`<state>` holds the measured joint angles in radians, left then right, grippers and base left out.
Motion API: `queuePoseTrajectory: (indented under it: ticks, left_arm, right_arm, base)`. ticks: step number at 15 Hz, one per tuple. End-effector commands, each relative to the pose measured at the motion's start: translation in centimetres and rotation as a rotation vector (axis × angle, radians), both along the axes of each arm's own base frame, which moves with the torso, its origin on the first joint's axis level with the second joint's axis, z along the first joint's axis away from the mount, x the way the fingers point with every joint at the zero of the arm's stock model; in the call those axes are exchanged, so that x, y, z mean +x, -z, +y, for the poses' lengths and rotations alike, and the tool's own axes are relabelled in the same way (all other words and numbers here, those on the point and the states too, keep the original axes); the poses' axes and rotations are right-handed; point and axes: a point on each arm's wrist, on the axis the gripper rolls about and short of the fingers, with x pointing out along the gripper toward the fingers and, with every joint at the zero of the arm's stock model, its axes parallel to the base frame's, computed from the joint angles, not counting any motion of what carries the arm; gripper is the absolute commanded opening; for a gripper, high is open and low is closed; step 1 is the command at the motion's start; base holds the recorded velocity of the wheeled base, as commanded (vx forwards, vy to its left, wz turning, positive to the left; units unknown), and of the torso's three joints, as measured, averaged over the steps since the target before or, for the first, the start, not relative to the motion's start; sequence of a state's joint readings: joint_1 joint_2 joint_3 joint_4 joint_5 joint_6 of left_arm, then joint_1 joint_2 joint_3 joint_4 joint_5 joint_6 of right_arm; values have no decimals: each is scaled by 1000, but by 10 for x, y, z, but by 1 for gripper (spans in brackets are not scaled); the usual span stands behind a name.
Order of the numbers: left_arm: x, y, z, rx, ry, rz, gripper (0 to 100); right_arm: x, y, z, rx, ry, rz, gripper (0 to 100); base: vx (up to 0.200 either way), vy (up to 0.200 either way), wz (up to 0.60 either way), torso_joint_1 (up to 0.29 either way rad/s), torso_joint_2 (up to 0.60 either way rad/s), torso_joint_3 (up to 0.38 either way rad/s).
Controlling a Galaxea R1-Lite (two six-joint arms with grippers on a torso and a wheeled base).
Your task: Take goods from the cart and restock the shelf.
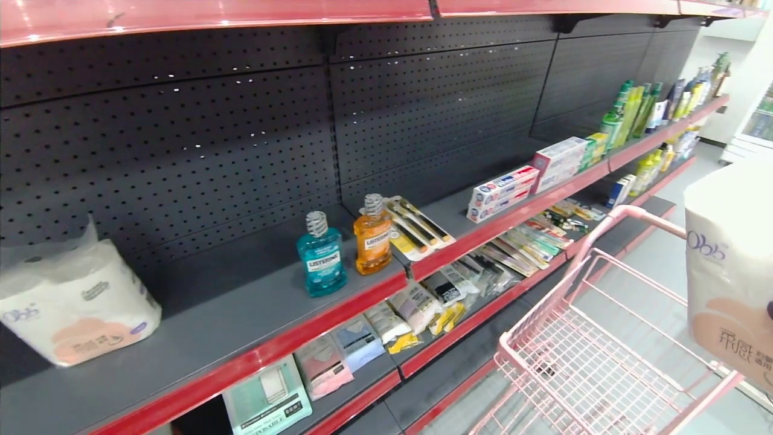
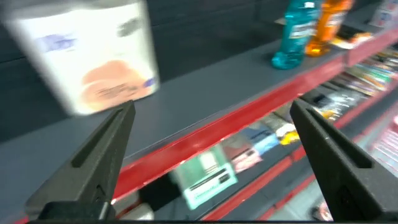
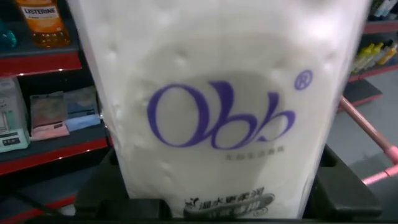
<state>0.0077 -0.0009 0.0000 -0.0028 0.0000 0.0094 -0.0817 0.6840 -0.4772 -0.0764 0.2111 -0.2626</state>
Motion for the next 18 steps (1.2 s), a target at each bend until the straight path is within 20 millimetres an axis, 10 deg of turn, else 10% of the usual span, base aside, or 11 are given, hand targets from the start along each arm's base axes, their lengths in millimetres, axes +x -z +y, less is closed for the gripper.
queuePoseTrajectory:
  ticks: [1, 11, 18]
  left_arm:
    - [0, 0, 0, 0, 0, 1, 100]
    - [0, 0, 0, 0, -2, 1, 100]
    - [0, 0, 0, 0, 0, 1, 100]
  right_arm:
    - [0, 1, 0, 1, -1, 5, 0]
    - [-1, 5, 0, 0, -1, 14, 0]
    - [-12, 25, 0, 9, 17, 30, 0]
  base:
    - [0, 0, 600, 2, -2, -2]
    - [0, 0, 600, 2, 3, 2]
    - [0, 0, 0, 0, 0, 0]
